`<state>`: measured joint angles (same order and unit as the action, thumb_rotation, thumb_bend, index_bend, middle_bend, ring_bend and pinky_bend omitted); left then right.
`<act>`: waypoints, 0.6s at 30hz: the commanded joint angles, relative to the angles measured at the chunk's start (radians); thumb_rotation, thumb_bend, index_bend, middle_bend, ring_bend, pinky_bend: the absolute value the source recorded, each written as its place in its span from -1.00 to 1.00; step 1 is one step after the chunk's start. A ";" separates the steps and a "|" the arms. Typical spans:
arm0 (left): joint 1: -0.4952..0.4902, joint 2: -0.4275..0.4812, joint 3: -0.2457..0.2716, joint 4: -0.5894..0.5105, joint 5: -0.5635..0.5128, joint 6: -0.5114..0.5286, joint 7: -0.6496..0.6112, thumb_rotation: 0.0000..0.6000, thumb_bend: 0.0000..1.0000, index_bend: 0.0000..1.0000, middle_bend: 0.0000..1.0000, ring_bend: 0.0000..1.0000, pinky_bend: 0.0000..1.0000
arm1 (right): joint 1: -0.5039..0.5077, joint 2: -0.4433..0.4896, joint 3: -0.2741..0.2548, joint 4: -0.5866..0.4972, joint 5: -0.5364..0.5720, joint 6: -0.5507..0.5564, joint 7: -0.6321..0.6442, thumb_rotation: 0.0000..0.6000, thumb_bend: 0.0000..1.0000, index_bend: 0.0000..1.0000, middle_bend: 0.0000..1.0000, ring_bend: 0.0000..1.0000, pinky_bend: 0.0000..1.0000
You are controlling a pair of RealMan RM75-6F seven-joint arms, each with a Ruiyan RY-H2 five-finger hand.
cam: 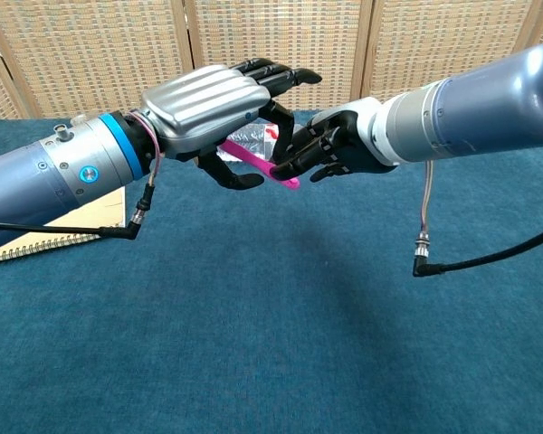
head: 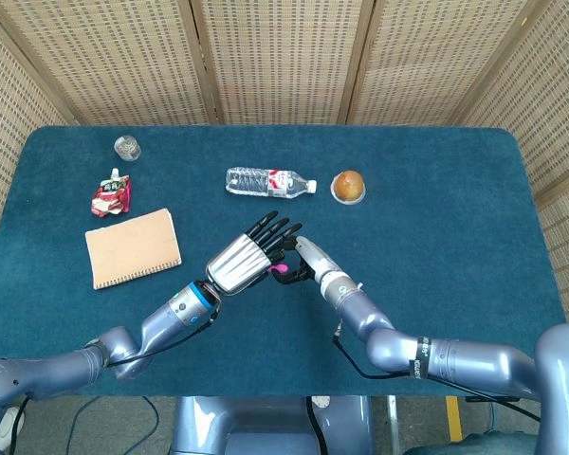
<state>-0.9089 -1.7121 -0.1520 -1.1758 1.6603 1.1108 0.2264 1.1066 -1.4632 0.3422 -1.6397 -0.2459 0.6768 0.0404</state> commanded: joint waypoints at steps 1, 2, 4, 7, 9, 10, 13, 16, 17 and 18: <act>-0.001 -0.001 0.002 0.001 -0.003 0.002 0.002 1.00 -0.34 0.05 -1.00 -1.00 -1.00 | -0.001 0.003 -0.001 -0.003 -0.002 0.000 0.003 1.00 0.21 0.35 -0.62 -1.00 -1.00; -0.001 -0.002 0.002 0.001 -0.005 0.003 0.001 1.00 -0.33 0.06 -1.00 -1.00 -1.00 | -0.002 0.004 -0.001 -0.003 -0.003 0.000 0.004 1.00 0.21 0.35 -0.62 -1.00 -1.00; -0.001 -0.004 0.004 0.002 -0.007 0.004 0.003 1.00 -0.33 0.06 -1.00 -1.00 -1.00 | -0.002 0.005 -0.002 -0.004 -0.004 -0.001 0.007 1.00 0.21 0.35 -0.62 -1.00 -1.00; -0.003 -0.004 0.006 0.004 -0.009 0.008 0.006 1.00 -0.33 0.06 -1.00 -1.00 -1.00 | -0.003 0.007 -0.004 -0.003 -0.006 -0.003 0.011 1.00 0.21 0.35 -0.62 -1.00 -1.00; -0.003 -0.004 0.007 0.006 -0.011 0.010 0.011 1.00 -0.33 0.05 -1.00 -1.00 -1.00 | -0.004 0.007 -0.004 -0.001 -0.008 -0.004 0.014 1.00 0.21 0.35 -0.62 -1.00 -1.00; -0.004 -0.003 0.007 0.008 -0.011 0.011 0.014 1.00 -0.33 0.05 -1.00 -1.00 -1.00 | -0.004 0.008 -0.005 -0.001 -0.009 -0.005 0.015 1.00 0.21 0.35 -0.62 -1.00 -1.00; -0.006 -0.003 0.008 0.014 -0.010 0.015 0.025 1.00 -0.33 0.05 -1.00 -1.00 -1.00 | -0.005 0.009 -0.006 0.001 -0.011 -0.008 0.019 1.00 0.21 0.35 -0.62 -1.00 -1.00; -0.006 -0.004 0.008 0.012 -0.015 0.018 0.022 1.00 -0.33 0.05 -1.00 -1.00 -1.00 | -0.005 0.011 -0.008 0.003 -0.013 -0.009 0.022 1.00 0.21 0.35 -0.62 -1.00 -1.00; -0.006 -0.004 0.009 0.013 -0.015 0.019 0.022 1.00 -0.33 0.05 -1.00 -1.00 -1.00 | -0.006 0.011 -0.009 0.003 -0.013 -0.010 0.023 1.00 0.21 0.35 -0.62 -1.00 -1.00; -0.007 -0.005 0.009 0.013 -0.016 0.019 0.023 1.00 -0.33 0.05 -1.00 -1.00 -1.00 | -0.006 0.012 -0.009 0.003 -0.014 -0.010 0.024 1.00 0.21 0.35 -0.62 -1.00 -1.00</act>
<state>-0.9155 -1.7165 -0.1427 -1.1628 1.6447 1.1302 0.2492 1.1007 -1.4516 0.3331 -1.6368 -0.2599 0.6669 0.0640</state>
